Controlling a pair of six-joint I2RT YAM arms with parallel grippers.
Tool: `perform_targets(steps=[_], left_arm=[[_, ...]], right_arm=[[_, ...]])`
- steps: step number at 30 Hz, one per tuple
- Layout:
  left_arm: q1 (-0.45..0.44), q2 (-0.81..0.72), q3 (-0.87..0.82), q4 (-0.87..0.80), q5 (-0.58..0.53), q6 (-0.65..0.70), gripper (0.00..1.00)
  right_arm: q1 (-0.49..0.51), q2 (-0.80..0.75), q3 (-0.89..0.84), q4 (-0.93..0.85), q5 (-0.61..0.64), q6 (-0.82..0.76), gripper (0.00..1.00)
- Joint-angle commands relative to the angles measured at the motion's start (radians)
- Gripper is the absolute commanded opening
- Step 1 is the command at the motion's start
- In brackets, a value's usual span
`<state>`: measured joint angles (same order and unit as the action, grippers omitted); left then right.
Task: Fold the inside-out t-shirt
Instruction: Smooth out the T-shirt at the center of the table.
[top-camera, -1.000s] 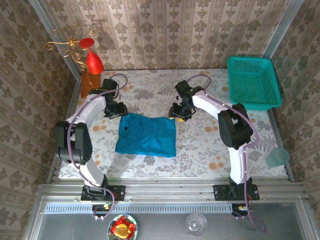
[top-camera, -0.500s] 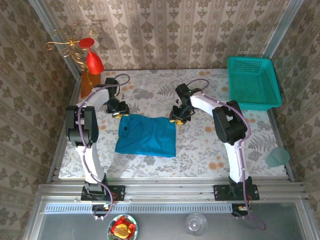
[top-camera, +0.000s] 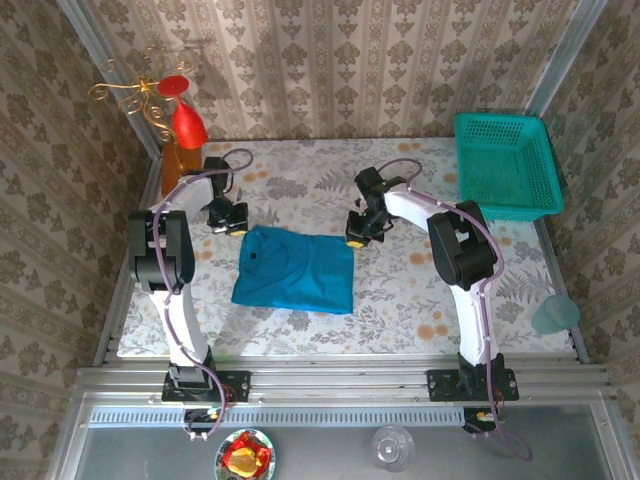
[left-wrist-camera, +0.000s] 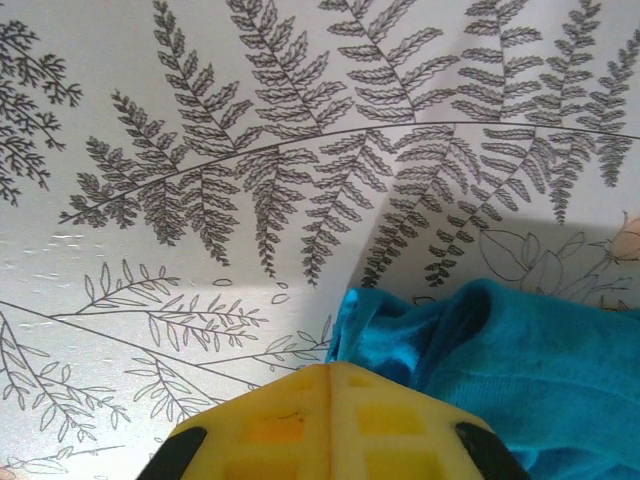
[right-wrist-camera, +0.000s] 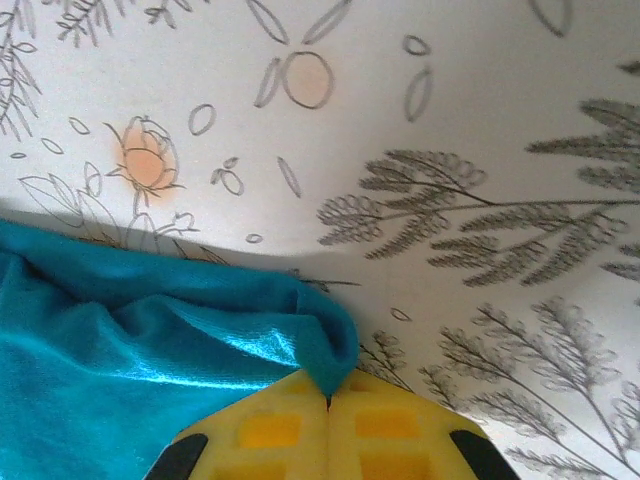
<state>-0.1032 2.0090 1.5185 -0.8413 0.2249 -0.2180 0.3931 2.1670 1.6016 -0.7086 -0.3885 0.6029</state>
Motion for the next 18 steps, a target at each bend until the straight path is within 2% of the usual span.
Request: perform_targets(steps=[1, 4, 8, 18], left_arm=[[0.009, -0.085, 0.005, 0.014, 0.062, -0.002, 0.18], [0.020, -0.062, 0.027, 0.018, 0.184, 0.019, 0.30], [0.034, -0.005, 0.039, 0.023, 0.315, 0.032, 0.38], [0.037, 0.075, 0.023, 0.045, 0.393, 0.029, 0.41]], right_arm=[[-0.010, -0.046, -0.023, -0.006, 0.020, -0.012, 0.00], [-0.009, -0.048, -0.026, -0.003, 0.017, -0.009, 0.00], [-0.010, -0.051, -0.023, -0.014, 0.020, -0.012, 0.00], [-0.010, -0.057, -0.010, -0.034, 0.030, -0.020, 0.00]])
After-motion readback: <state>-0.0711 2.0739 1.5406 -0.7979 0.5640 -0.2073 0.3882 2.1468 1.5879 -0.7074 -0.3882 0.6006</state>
